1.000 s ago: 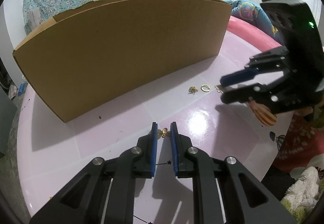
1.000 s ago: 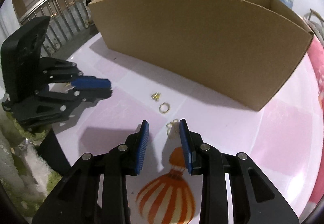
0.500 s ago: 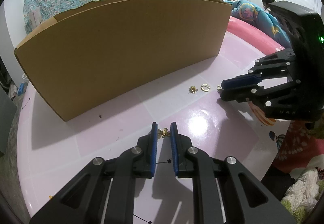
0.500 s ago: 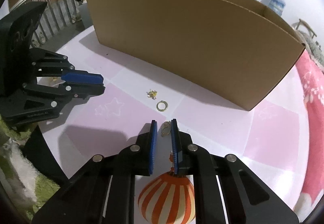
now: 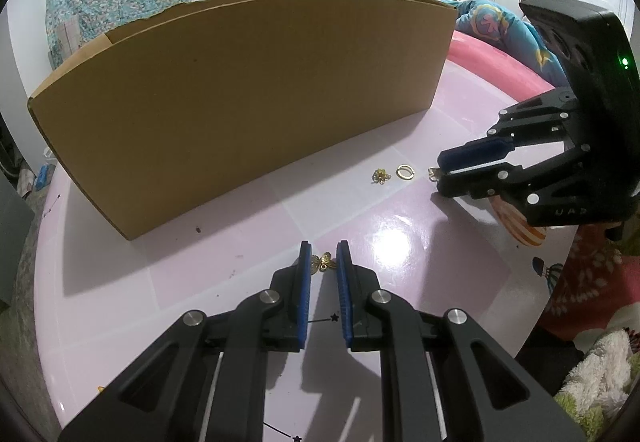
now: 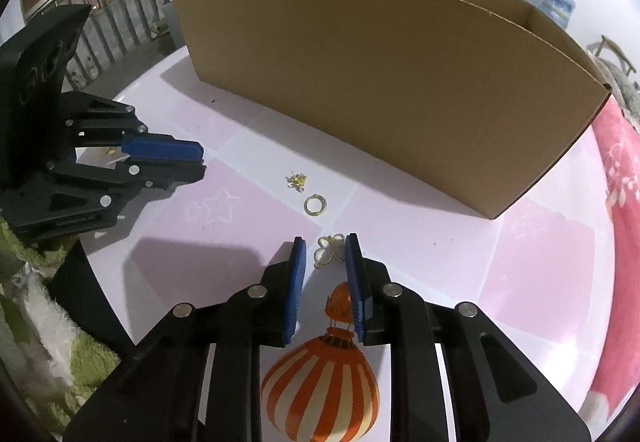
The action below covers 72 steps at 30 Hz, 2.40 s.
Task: Organize jewelry
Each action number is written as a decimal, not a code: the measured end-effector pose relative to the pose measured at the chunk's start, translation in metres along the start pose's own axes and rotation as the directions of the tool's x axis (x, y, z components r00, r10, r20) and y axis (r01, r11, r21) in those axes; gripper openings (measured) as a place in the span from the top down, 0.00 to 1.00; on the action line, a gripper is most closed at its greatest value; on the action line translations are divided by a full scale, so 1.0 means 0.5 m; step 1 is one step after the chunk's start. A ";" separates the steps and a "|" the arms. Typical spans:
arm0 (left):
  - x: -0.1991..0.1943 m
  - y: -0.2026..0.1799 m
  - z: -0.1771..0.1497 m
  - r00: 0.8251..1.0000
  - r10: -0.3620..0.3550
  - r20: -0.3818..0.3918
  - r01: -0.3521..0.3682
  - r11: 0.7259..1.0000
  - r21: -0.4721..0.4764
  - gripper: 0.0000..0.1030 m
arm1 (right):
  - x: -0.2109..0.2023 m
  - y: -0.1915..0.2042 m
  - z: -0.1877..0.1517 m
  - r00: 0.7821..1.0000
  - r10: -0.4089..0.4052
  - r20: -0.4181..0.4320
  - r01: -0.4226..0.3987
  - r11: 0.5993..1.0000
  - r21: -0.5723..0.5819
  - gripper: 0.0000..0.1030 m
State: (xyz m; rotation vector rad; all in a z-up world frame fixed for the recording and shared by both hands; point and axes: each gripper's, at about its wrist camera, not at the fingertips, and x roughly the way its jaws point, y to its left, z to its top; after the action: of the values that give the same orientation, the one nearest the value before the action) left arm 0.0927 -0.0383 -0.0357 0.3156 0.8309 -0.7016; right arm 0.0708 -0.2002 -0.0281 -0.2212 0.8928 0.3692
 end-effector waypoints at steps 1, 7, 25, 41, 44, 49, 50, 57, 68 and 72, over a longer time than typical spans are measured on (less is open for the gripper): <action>0.000 0.000 0.000 1.000 0.000 0.000 0.000 1.000 0.000 0.88 | 0.000 0.000 0.000 1.000 0.003 -0.002 -0.003 1.000 0.000 0.80; 0.001 -0.002 0.000 1.000 0.001 0.004 -0.001 1.000 -0.001 0.88 | -0.004 -0.010 -0.001 1.000 0.023 0.002 -0.023 0.999 0.035 1.00; 0.002 -0.003 0.001 1.000 0.000 0.002 -0.001 1.000 0.004 0.88 | 0.001 -0.011 0.001 1.000 -0.010 0.002 0.010 0.999 0.040 0.73; 0.003 -0.005 -0.002 1.000 0.000 0.005 0.000 1.000 0.001 0.88 | -0.003 -0.022 0.003 1.000 0.012 -0.001 -0.012 0.999 0.051 0.87; 0.002 -0.004 -0.004 1.000 -0.005 0.008 0.005 1.000 0.001 0.88 | -0.019 -0.026 0.003 1.000 0.009 0.015 -0.010 0.999 0.052 0.87; -0.006 -0.006 -0.011 1.000 -0.016 0.013 0.016 1.000 0.006 0.88 | -0.044 -0.029 0.004 0.999 -0.001 0.041 -0.001 0.998 0.056 0.87; -0.009 -0.008 -0.011 1.000 -0.017 0.014 0.017 1.000 0.009 0.88 | -0.051 -0.029 0.004 0.999 -0.007 0.049 0.004 0.998 0.057 0.87; -0.030 -0.019 -0.017 1.000 -0.007 0.022 0.007 1.000 0.024 0.88 | -0.087 -0.020 0.001 0.995 -0.019 0.100 0.011 0.997 0.074 0.87; 0.007 -0.018 0.003 0.999 0.024 -0.038 -0.025 1.000 -0.014 0.69 | -0.093 0.002 -0.012 0.990 -0.019 0.137 0.003 0.994 0.110 0.87; 0.009 -0.027 0.005 0.997 0.057 -0.049 -0.057 0.998 0.002 0.74 | -0.092 -0.004 -0.020 0.988 -0.008 0.155 -0.013 0.991 0.135 0.87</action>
State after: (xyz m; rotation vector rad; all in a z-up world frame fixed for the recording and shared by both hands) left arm 0.0873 -0.0514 -0.0374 0.3566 0.8654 -0.6432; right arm 0.0383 -0.2153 0.0022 -0.0643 0.7611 0.3221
